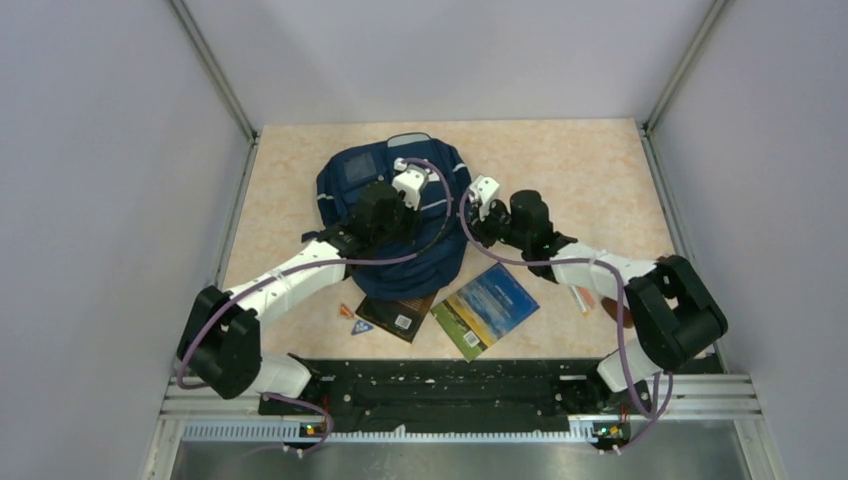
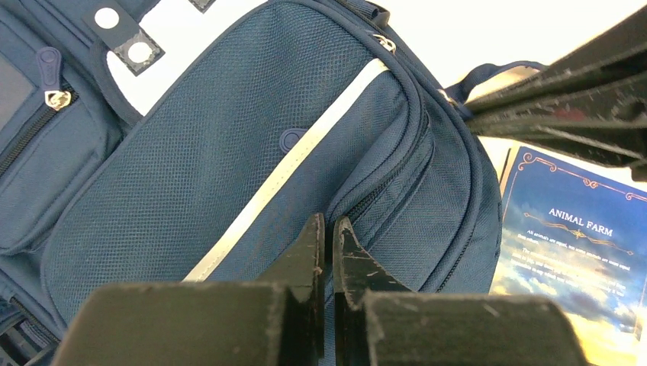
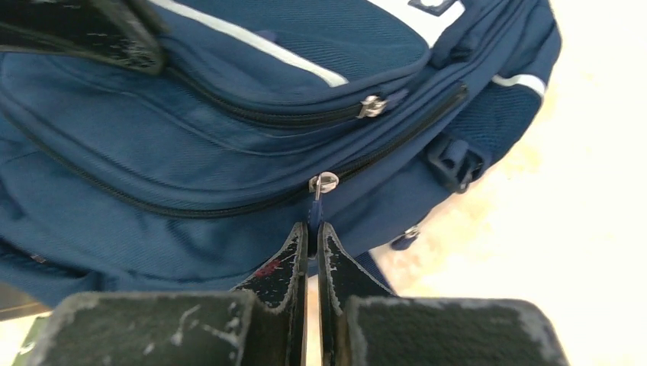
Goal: Pack the student bag
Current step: Unzip the student bag at the center of the board.
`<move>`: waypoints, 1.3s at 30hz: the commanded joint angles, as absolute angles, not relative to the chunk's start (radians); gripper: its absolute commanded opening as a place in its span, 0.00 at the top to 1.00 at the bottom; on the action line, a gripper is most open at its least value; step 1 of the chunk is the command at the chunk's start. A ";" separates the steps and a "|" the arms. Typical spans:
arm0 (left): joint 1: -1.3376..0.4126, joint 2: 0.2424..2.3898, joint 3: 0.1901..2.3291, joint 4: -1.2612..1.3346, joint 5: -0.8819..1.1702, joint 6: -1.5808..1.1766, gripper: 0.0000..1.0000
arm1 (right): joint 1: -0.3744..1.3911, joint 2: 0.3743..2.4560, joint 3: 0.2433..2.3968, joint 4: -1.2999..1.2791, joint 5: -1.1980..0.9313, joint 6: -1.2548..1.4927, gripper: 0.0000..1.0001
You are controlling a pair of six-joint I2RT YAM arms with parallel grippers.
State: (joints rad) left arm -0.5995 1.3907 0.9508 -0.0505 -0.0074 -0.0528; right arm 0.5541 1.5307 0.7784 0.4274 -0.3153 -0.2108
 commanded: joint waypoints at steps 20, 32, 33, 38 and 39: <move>-0.561 1.445 1.045 0.174 0.077 -0.122 1.00 | 0.880 1.450 0.786 0.349 -0.244 0.157 1.00; -0.522 1.439 1.045 0.209 0.160 -0.169 1.00 | 0.997 1.701 0.899 0.648 -0.197 0.250 1.00; -0.517 1.439 1.043 0.213 0.167 -0.173 1.00 | 1.000 1.723 0.915 0.665 -0.198 0.248 1.00; -0.508 1.435 1.045 0.218 0.193 -0.185 1.00 | 1.001 1.841 1.027 0.656 -0.215 0.207 1.00; -0.506 1.434 1.045 0.218 0.197 -0.186 1.00 | 1.001 1.860 1.050 0.646 -0.217 0.193 1.00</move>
State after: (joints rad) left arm -0.4942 1.4448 0.9817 0.0486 0.1680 -0.1654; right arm 0.9707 1.7847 0.9257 0.5846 -0.1493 0.2302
